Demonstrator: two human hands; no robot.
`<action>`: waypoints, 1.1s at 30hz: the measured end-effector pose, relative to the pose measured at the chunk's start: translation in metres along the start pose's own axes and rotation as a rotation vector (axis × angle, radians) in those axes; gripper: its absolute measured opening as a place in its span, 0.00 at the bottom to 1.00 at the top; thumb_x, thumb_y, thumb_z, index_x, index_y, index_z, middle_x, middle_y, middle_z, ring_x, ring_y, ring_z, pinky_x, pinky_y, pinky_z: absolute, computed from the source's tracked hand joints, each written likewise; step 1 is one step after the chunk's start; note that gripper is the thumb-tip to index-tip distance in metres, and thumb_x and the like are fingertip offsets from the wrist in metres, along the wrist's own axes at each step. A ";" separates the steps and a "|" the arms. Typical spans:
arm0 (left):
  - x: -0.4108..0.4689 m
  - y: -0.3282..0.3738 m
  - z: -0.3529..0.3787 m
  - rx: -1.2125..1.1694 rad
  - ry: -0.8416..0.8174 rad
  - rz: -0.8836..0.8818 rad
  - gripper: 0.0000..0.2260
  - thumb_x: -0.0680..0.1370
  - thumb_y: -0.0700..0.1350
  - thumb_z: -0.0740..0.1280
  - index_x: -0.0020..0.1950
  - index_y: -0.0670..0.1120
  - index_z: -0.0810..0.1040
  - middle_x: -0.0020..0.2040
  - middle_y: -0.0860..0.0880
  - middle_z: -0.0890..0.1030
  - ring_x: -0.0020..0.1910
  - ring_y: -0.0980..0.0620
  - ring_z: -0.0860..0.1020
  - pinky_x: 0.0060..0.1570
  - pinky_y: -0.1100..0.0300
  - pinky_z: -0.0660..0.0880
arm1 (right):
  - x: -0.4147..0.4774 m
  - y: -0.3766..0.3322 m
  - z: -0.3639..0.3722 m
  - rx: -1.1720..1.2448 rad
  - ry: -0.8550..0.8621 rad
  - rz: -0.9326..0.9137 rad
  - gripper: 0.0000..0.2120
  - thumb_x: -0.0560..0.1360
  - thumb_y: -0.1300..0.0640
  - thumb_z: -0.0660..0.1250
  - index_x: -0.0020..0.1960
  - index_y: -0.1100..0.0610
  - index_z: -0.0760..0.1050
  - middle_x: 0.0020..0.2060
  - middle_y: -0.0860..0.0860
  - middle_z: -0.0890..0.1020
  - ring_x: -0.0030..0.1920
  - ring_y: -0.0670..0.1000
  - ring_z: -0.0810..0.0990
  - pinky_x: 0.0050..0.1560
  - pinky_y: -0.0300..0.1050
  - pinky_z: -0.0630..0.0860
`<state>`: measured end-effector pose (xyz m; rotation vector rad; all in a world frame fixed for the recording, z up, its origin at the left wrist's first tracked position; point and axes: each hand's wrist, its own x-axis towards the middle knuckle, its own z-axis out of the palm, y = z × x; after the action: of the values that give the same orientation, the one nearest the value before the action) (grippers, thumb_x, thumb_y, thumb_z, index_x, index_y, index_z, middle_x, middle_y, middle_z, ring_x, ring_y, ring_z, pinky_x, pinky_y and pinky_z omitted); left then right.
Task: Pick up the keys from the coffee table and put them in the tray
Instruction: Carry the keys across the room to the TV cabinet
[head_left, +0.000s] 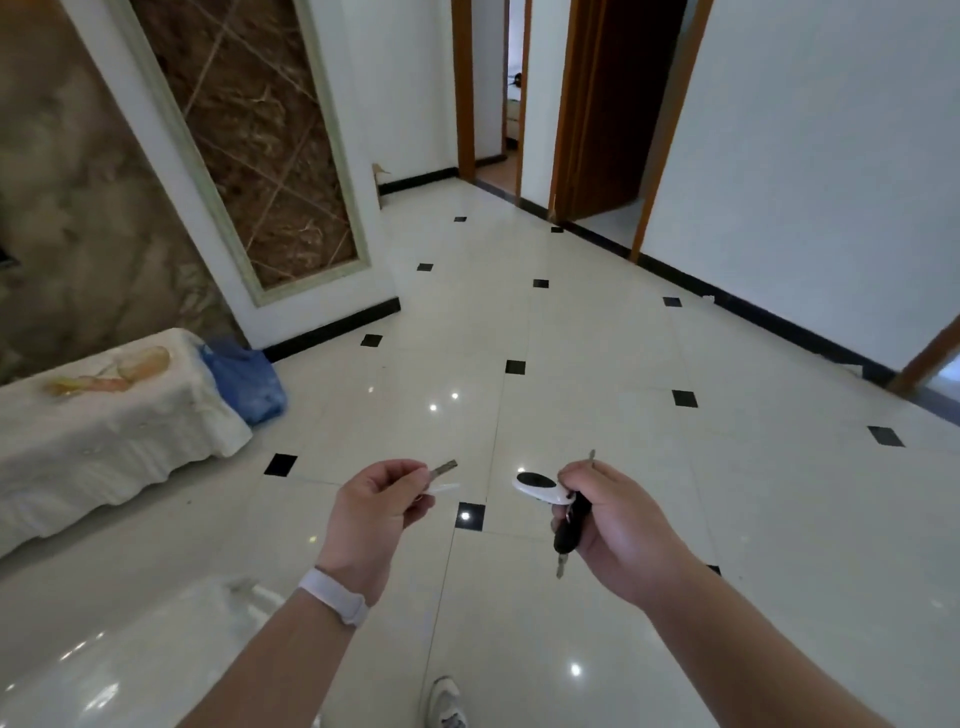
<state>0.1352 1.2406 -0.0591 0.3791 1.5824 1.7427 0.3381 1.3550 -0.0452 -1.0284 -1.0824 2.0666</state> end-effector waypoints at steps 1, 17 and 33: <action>0.020 0.005 -0.003 -0.010 0.005 -0.004 0.04 0.73 0.36 0.70 0.40 0.43 0.83 0.35 0.46 0.83 0.33 0.52 0.80 0.38 0.61 0.78 | 0.019 -0.005 0.010 0.003 0.013 0.007 0.03 0.68 0.65 0.64 0.36 0.60 0.73 0.30 0.54 0.71 0.30 0.52 0.71 0.32 0.48 0.69; 0.249 0.105 -0.062 -0.048 0.158 0.038 0.02 0.74 0.37 0.68 0.45 0.42 0.81 0.37 0.46 0.82 0.33 0.52 0.80 0.44 0.55 0.78 | 0.252 -0.073 0.173 -0.029 -0.125 0.075 0.04 0.71 0.67 0.63 0.39 0.61 0.72 0.29 0.54 0.73 0.28 0.52 0.71 0.30 0.46 0.71; 0.466 0.160 -0.045 -0.035 0.509 0.059 0.02 0.74 0.37 0.69 0.42 0.43 0.81 0.36 0.46 0.81 0.31 0.54 0.79 0.43 0.55 0.77 | 0.541 -0.137 0.257 -0.104 -0.378 0.255 0.06 0.67 0.66 0.65 0.33 0.58 0.73 0.29 0.53 0.71 0.27 0.51 0.71 0.31 0.47 0.71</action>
<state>-0.2638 1.5327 -0.0355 -0.0461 1.8980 2.0166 -0.1455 1.7333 -0.0275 -0.8821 -1.3107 2.5050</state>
